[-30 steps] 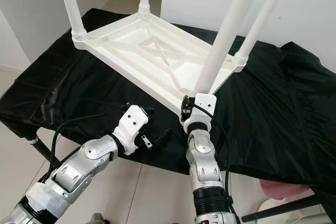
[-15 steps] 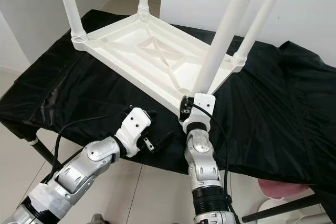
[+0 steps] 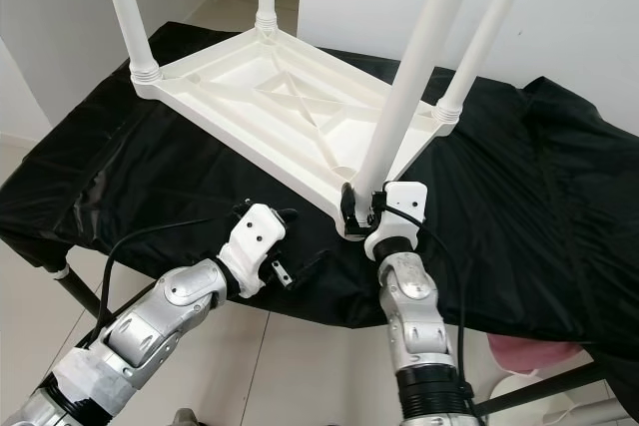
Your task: Building children table
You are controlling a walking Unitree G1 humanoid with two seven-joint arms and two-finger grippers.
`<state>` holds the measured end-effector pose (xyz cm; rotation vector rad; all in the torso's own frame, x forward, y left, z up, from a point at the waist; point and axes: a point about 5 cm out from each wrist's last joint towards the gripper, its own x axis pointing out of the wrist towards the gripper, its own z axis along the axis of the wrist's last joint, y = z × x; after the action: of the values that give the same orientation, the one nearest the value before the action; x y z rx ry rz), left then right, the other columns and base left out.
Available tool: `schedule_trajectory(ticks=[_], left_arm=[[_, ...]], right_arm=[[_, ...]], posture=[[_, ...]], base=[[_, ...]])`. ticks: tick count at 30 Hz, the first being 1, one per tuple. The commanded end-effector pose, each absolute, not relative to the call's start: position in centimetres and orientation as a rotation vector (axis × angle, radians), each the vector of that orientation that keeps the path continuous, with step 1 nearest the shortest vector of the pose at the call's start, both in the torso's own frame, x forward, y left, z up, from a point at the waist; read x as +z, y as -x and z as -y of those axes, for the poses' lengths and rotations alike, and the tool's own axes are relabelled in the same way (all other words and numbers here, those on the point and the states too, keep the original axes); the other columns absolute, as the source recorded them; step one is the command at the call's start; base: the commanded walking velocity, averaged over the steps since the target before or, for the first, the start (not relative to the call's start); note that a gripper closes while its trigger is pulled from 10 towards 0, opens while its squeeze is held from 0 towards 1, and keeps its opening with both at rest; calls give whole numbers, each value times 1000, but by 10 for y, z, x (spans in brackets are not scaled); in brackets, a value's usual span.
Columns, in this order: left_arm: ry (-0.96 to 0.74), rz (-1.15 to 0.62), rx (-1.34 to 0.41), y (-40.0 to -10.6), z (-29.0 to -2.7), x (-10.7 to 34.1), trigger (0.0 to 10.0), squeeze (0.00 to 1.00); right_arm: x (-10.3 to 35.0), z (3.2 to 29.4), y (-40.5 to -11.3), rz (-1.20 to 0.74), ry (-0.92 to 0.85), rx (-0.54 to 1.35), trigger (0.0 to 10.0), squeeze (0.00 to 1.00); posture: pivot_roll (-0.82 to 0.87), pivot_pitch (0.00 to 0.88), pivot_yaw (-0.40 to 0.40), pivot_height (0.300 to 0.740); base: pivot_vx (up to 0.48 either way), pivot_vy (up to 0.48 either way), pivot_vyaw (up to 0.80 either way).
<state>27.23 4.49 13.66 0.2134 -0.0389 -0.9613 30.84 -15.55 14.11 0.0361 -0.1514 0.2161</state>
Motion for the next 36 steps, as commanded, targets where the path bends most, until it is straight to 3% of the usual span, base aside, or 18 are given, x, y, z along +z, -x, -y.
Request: schedule_trajectory(ticks=[1, 15, 16, 17, 19, 20, 21, 22, 30, 31, 36], left_arm=[[-224, 19, -1132, -266, -41, 134, 10000, 0], [-219, 17, -1153, -265, -39, 135, 10000, 0], [-219, 15, -1153, -266, -39, 134, 10000, 0], [-219, 15, -1153, -266, -39, 134, 10000, 0], [-226, 11, -1147, -267, -40, 133, 10000, 0], [-226, 11, -1147, -267, -40, 133, 10000, 0], [-212, 18, -1142, -268, -39, 135, 10000, 0], [-208, 23, -1140, -268, -39, 137, 10000, 0], [-210, 20, -1137, -267, -38, 135, 10000, 0], [-210, 21, -1138, -267, -37, 135, 10000, 0], [-210, 22, -1137, -268, -37, 135, 10000, 0]], right_arm=[[143, 161, -312, 159, -21, 270, 10000, 0], [146, 158, -331, 137, 90, 527, 10000, 0], [144, 158, -333, 129, 101, 535, 8941, 0], [144, 158, -333, 129, 101, 535, 8941, 0], [142, 158, -336, 120, 103, 539, 2902, 0], [142, 158, -336, 120, 103, 539, 2902, 0], [141, 158, -336, 120, 101, 545, 824, 0], [141, 157, -335, 120, 99, 548, 0, 0], [138, 158, -329, 125, 58, 545, 157, 0], [139, 159, -327, 133, 47, 512, 10000, 0], [138, 160, -325, 131, 43, 454, 10000, 0]], posture=[[-18, 77, -42, 740], [-30, 104, -26, 740], [-34, 105, -33, 740], [-34, 105, -33, 740], [-30, 99, -33, 740], [-30, 99, -33, 740], [-25, 105, -36, 740], [-31, 105, -36, 740], [-32, 107, -41, 740], [-35, 107, -45, 740], [-38, 109, -46, 740]], base=[[0, 0, 0], [0, 0, 0], [0, 0, 0], [0, 0, 0], [0, 0, 0], [0, 0, 0], [0, 0, 0], [0, 0, 0], [0, 0, 0], [0, 0, 0], [0, 0, 0]])
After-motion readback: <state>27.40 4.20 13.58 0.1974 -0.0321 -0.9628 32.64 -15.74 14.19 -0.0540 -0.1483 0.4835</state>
